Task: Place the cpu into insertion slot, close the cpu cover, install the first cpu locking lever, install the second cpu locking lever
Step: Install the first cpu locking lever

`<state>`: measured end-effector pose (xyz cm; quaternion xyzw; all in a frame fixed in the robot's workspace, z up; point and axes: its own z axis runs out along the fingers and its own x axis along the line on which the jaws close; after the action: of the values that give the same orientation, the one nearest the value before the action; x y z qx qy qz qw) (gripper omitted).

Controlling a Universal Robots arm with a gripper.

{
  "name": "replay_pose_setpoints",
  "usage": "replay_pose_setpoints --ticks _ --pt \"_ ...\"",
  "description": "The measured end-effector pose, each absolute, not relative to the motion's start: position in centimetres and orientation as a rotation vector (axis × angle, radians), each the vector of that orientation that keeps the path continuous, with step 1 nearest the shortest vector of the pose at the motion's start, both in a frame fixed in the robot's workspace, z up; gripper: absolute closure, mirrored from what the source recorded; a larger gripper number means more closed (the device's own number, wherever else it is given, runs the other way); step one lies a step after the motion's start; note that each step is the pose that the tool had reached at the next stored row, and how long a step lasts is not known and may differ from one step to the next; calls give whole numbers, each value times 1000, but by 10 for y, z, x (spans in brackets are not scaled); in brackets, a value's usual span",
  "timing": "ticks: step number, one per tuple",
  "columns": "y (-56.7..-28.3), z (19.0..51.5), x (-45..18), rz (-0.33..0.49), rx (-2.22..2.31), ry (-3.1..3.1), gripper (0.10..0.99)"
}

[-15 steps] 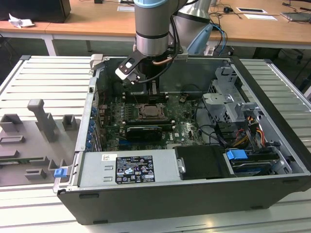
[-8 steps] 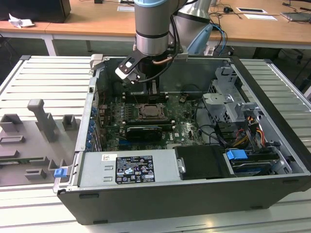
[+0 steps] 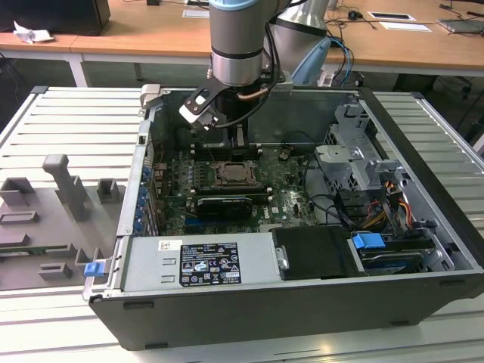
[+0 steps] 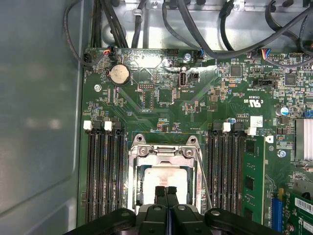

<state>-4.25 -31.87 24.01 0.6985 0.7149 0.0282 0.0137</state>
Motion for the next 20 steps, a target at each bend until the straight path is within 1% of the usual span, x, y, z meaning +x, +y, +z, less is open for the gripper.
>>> replay_pose_setpoints --ticks 20 --pt "-319 245 -43 88 2175 2227 980"
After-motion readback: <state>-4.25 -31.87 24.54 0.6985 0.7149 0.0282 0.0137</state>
